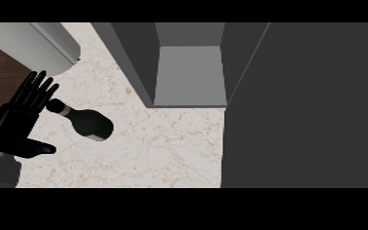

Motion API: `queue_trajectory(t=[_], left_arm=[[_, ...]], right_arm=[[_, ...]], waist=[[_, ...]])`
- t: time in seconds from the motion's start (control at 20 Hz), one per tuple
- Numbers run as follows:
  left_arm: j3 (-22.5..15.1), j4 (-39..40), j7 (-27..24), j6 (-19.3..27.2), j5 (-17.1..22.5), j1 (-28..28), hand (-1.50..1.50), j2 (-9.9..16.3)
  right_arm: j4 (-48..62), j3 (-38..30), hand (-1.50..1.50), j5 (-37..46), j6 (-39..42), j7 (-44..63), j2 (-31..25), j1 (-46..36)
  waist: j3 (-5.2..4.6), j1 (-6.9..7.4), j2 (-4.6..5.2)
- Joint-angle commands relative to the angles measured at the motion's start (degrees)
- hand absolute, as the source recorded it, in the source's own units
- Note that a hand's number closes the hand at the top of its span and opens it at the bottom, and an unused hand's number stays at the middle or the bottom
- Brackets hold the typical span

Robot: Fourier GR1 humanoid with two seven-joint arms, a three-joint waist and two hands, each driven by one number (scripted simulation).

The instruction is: Pick up the wine, place it into the cabinet and close the cabinet

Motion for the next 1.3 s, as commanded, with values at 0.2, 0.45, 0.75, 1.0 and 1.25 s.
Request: queue_trajectory(t=[0.2, 0.45, 0.75, 1.0, 1.25], left_arm=[[-0.50, 10.29, -6.85, -0.47, -4.93, -3.25, -1.50, 1.12], [-2.06, 20.96, -12.64, -1.24, -9.22, -7.56, -1.50, 1.13], [-3.25, 32.02, -23.36, -2.85, -14.06, -8.39, -1.50, 2.04], [-4.60, 39.83, -27.38, -1.79, -16.63, -12.85, -1.50, 1.81], [-5.99, 45.76, -34.02, -1.63, -19.54, -13.38, -1.50, 2.35]], right_arm=[[-1.58, -3.94, -1.50, -4.05, 1.76, 1.25, -1.67, 0.23], [-3.20, -4.05, -1.50, -5.22, -1.64, 6.38, -1.92, -3.85], [0.03, -1.24, -1.50, -0.22, 0.65, 0.00, 0.36, -0.60], [-2.72, 0.51, -1.50, 0.37, -0.53, 2.51, 0.91, -0.24], [1.02, -0.02, -1.50, 0.43, 1.12, -0.52, 0.58, -1.07]], waist=[[0.01, 0.04, -0.03], [-0.02, -0.15, 0.05], [-0.03, -0.30, 0.11], [-0.06, -0.53, 0.15], [-0.12, -0.93, 0.40]])
